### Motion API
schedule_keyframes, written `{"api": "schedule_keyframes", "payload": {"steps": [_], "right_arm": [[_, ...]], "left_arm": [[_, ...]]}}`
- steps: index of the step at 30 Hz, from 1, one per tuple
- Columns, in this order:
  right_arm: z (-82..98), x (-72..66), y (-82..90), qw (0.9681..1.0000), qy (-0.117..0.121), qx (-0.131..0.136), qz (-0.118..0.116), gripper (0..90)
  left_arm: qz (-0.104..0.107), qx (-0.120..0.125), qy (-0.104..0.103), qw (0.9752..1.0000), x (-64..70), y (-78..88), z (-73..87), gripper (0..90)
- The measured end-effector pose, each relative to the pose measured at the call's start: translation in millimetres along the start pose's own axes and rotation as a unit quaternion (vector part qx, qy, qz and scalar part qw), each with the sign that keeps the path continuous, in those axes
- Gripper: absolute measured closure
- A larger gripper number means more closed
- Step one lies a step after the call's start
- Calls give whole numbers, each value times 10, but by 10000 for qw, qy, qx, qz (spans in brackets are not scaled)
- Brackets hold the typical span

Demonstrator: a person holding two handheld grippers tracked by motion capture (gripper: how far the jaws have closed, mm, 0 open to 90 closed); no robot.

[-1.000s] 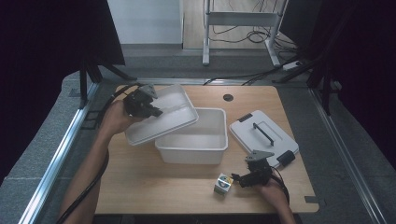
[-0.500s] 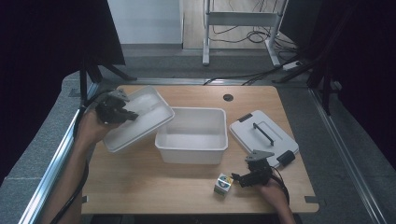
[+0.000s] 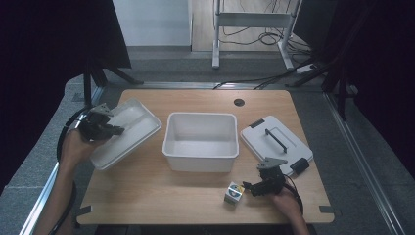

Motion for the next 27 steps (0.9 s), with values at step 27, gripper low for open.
{"api": "schedule_keyframes", "payload": {"steps": [27], "right_arm": [[-1, 0, 0, 10000, -11, 17, 11, 38]], "left_arm": [[-125, -272, 431, 9986, 315, -846, 664, 890]]}}
Point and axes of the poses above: each handheld gripper's, and its own axes: y roughly backward along the jaws, z roughly out of its underside, x roughly to its right, the point moved 9 cm from there along -y, roughly forward along the jaws, and after that the axes turned 12 degrees about -z, right-handed, at the moved point
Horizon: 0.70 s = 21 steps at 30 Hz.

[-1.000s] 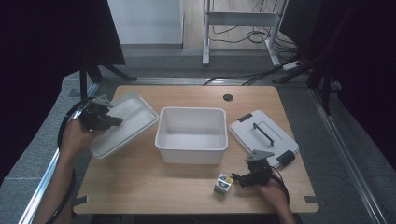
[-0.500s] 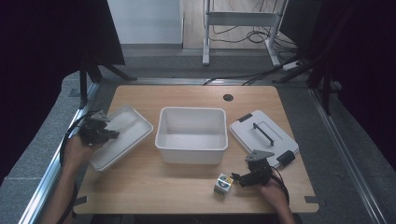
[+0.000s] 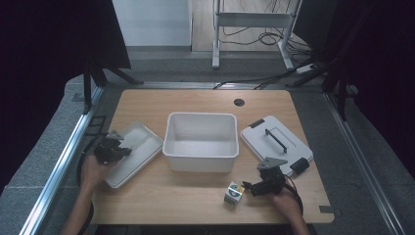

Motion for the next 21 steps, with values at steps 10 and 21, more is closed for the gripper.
{"api": "schedule_keyframes", "payload": {"steps": [10, 21], "right_arm": [[0, 2, 1, 10000, 1, 1, 13, 40], [0, 3, 1, 10000, 0, 5, 15, 42]], "left_arm": [[-27, 227, 283, 9993, -1, 29, -50, 574], [516, 853, 121, 9949, 539, 424, -256, 139]]}}
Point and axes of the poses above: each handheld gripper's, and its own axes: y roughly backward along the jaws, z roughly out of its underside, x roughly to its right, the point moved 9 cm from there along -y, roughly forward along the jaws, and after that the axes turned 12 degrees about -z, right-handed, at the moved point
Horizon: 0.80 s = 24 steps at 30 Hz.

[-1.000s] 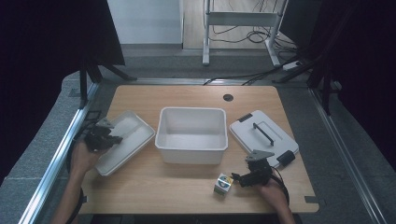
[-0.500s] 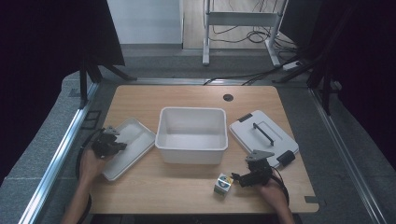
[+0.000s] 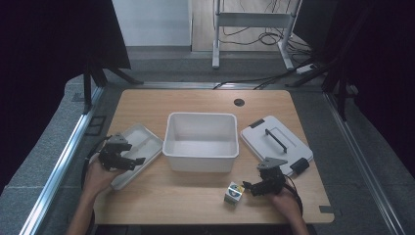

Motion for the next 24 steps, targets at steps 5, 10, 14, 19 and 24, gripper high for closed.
{"api": "schedule_keyframes", "payload": {"steps": [5, 10, 14, 19, 24], "right_arm": [[0, 0, 0, 10000, 0, 0, 1, 42], [0, 0, 1, 10000, -5, 2, 6, 43], [1, 0, 1, 10000, -5, 2, 10, 43], [3, -1, 4, 10000, -16, -8, 6, 43], [3, -2, 6, 10000, -33, 12, 10, 48]], "left_arm": [[104, 259, -59, 9996, 312, 77, -39, 7], [216, 386, -159, 9989, 639, -3, 5, 0], [272, 418, -251, 9984, 784, -100, 33, 0], [307, 220, -494, 9981, 1029, -329, 153, 0], [258, 71, -608, 9978, 1108, -427, 226, 0]]}}
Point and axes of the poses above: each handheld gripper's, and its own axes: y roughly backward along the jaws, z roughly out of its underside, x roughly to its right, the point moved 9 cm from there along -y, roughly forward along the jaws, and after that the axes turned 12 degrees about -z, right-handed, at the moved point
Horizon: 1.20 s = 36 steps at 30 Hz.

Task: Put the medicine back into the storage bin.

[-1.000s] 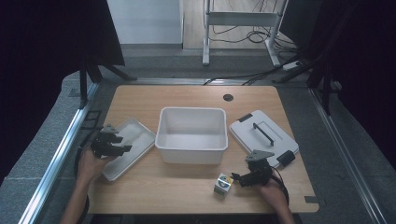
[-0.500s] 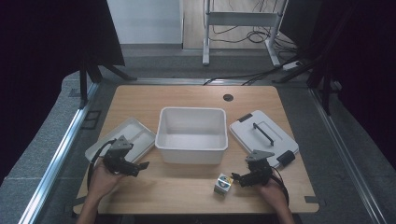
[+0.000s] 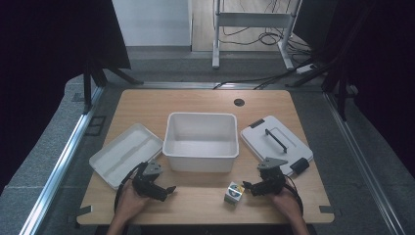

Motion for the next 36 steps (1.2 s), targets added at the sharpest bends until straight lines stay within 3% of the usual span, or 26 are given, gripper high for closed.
{"api": "schedule_keyframes", "payload": {"steps": [3, 8, 13, 20, 27, 32, 36], "right_arm": [[1, 0, 4, 10000, -10, 7, 1, 52], [29, -12, 58, 10000, -65, 2, 62, 47], [15, -91, 153, 9999, -134, 86, -29, 55], [96, -293, 361, 9999, 123, -104, -30, 87], [156, -557, 453, 9992, 101, 25, -395, 87], [123, -767, 379, 9977, 147, 3, -660, 87], [83, -852, 323, 9968, 227, -8, -763, 87]], "left_arm": [[-21, -100, -101, 9999, 28, -39, 23, 0], [23, -137, 8, 9999, 31, -50, 26, 0], [41, -156, 48, 9999, 30, -53, 28, 0], [31, -158, 62, 9999, 28, -54, 28, 0], [20, -158, 71, 9998, 26, -54, 28, 0], [13, -159, 76, 9998, 24, -54, 28, 0], [13, -159, 77, 9998, 24, -54, 28, 0]]}}
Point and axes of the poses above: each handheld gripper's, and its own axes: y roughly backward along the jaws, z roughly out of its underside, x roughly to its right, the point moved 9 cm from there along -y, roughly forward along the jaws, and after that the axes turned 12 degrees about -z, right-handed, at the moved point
